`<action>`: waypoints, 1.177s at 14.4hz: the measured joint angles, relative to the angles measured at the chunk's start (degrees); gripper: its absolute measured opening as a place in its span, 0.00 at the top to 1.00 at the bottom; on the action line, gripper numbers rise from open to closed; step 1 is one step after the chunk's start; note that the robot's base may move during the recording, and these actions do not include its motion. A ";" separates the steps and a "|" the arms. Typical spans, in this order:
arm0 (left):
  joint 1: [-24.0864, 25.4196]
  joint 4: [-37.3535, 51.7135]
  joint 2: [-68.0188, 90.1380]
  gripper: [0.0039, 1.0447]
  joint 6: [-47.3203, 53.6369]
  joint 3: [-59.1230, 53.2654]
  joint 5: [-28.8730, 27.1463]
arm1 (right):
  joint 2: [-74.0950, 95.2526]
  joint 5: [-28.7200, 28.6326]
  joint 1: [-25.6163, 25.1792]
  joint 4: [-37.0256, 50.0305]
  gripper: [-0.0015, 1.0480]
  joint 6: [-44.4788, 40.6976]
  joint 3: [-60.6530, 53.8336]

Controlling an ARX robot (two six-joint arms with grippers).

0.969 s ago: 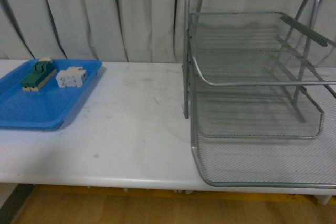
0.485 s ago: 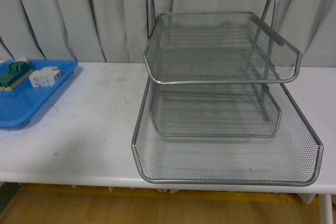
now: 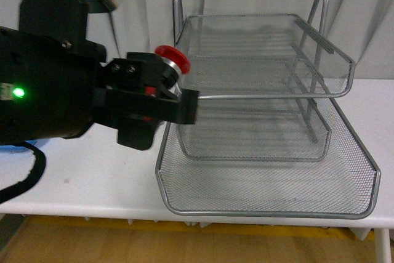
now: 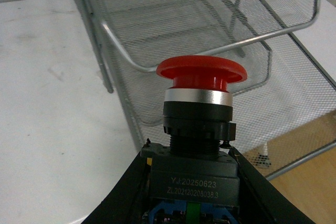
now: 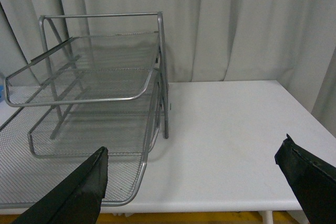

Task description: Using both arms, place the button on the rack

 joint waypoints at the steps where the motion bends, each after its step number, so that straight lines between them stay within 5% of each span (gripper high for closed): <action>1: -1.86 0.66 1.11 0.66 -0.02 0.37 0.11 | 0.00 0.00 0.00 0.00 0.06 0.00 0.00; 8: -6.43 -0.02 13.62 0.66 0.48 7.19 3.19 | 0.00 0.00 0.00 0.00 0.06 0.00 0.00; 17: -8.07 -14.60 32.81 0.66 4.90 28.89 5.62 | 0.00 0.00 0.00 -0.02 0.06 0.00 0.00</action>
